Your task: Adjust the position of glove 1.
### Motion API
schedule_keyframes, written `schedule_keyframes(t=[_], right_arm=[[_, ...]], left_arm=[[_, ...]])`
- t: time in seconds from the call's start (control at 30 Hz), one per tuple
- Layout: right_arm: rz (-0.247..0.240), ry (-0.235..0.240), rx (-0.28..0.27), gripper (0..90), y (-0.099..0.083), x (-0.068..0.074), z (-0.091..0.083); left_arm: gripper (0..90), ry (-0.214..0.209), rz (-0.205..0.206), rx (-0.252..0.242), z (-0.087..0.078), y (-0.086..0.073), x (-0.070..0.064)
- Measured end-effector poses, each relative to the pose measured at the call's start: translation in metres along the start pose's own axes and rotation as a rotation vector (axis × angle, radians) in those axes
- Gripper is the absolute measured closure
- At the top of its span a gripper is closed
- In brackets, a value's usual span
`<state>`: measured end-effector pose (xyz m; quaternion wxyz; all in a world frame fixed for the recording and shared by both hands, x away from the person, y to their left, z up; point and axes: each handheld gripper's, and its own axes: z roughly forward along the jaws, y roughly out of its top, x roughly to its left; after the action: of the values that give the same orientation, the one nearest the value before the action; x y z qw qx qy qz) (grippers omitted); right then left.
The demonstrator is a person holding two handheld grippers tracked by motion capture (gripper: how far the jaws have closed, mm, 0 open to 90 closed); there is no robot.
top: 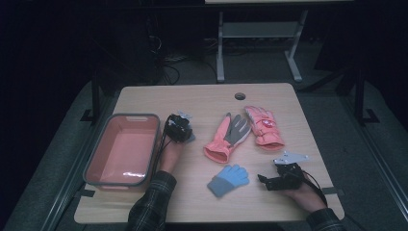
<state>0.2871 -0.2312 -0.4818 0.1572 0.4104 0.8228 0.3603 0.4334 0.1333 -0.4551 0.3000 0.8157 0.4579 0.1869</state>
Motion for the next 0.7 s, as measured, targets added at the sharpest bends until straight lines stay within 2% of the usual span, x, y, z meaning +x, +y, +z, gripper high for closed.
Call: schedule_keyframes(t=[0.17, 0.57, 0.7], right_arm=[[0.000, 0.000, 0.000, 12.2, 0.000, 0.000, 0.000], [0.000, 0.000, 0.000, 12.2, 0.000, 0.000, 0.000], [0.000, 0.000, 0.000, 12.2, 0.000, 0.000, 0.000]], left_arm=[[89.6, -0.031, 0.020, -0.001, 0.002, 0.002, -0.006], [89.6, -0.121, 0.100, -0.002, 0.008, 0.011, -0.043], [89.6, -0.141, 0.108, -0.006, 0.006, 0.011, -0.046]])
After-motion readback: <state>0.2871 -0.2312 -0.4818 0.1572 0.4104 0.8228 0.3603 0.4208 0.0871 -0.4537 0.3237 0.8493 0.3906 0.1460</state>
